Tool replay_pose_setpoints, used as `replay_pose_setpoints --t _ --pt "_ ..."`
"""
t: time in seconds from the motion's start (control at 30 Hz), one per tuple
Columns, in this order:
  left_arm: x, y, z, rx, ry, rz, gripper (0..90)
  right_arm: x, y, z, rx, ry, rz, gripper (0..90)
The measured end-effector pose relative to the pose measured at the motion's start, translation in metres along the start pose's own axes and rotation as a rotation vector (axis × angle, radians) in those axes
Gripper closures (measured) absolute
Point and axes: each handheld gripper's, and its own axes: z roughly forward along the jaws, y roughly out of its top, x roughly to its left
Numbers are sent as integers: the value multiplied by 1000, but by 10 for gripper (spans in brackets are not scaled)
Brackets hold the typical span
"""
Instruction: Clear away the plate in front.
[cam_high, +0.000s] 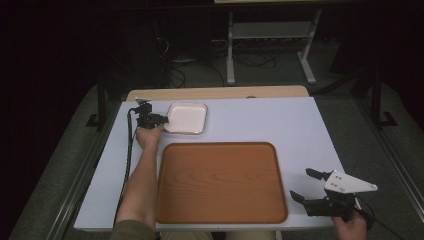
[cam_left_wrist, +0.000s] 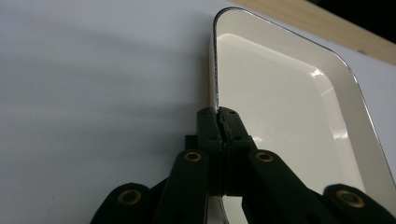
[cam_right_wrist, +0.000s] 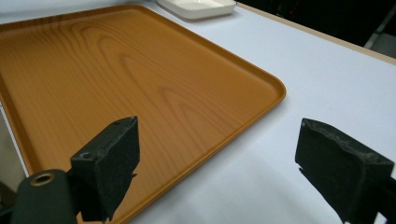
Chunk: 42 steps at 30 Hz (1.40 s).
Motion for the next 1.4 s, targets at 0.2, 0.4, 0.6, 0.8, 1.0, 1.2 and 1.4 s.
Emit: replay_pose_setpoints --t 0.2,0.4,0.6,0.8,1.0,1.2,1.4 --pt "2 7 -16 -47 -43 -22 888 -1 -1 -1 -4 -5 6 130" --pt "-1 11 -31 -74 -88 -22 888 0 0 -1 -2 -5 3 130" --pt "-6 13 -46 -88 -118 -6 888 1 0 -1 1 -6 1 130" --pt "-9 14 -60 -111 -129 0 887 1 0 -1 -2 -7 3 130" --pt "-10 15 -77 -143 -154 3 888 1 0 -2 -6 -13 4 130" --pt "-9 11 -92 -148 -165 10 888 0 0 -2 -4 -12 6 130" --pt "-11 13 -106 -163 -180 24 888 0 0 -2 -5 -14 11 130"
